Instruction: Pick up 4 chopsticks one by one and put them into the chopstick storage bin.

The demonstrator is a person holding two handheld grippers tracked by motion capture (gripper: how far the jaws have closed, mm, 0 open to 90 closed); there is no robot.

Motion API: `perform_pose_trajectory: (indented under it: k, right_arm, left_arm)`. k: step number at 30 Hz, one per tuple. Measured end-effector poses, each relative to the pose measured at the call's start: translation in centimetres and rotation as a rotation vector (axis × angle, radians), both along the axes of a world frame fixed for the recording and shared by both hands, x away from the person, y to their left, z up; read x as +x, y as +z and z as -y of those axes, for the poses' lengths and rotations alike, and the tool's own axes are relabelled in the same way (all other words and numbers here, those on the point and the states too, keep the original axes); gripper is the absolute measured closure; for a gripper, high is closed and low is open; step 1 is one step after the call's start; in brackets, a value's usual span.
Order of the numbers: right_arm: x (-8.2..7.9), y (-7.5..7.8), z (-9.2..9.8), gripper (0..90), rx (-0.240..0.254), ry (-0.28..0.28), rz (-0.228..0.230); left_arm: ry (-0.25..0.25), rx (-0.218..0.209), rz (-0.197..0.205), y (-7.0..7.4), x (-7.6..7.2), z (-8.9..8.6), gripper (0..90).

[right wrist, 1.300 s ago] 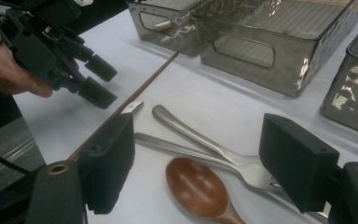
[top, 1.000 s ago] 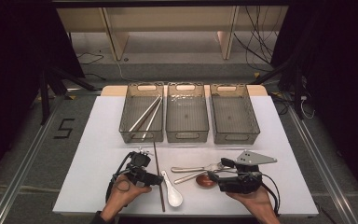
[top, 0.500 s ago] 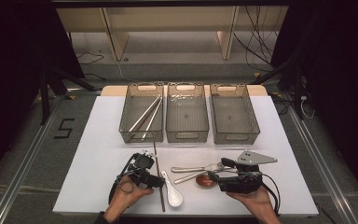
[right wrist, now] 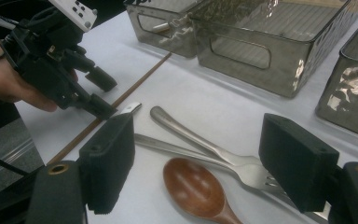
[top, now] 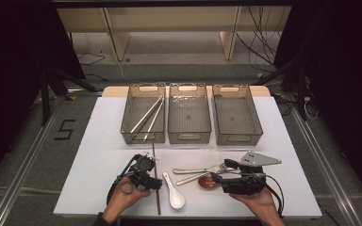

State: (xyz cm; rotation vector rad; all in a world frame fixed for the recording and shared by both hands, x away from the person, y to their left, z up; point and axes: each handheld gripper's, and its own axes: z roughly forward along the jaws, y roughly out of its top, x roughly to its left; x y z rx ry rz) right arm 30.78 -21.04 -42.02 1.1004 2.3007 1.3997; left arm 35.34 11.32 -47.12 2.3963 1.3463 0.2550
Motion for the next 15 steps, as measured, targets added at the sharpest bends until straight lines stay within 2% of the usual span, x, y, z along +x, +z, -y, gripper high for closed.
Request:
perform_pose_trajectory:
  k: [12,15]
  right_arm:
    - [-0.02,0.02,0.03,27.8,0.000,-0.001,0.001]
    - [-0.03,0.01,0.01,27.8,-0.001,0.000,0.001]
  left_arm:
    - [-0.061,0.017,-0.011,0.40,-0.05,-0.28,66.1]
    - [-0.062,0.016,-0.024,0.50,0.06,-0.32,68.2]
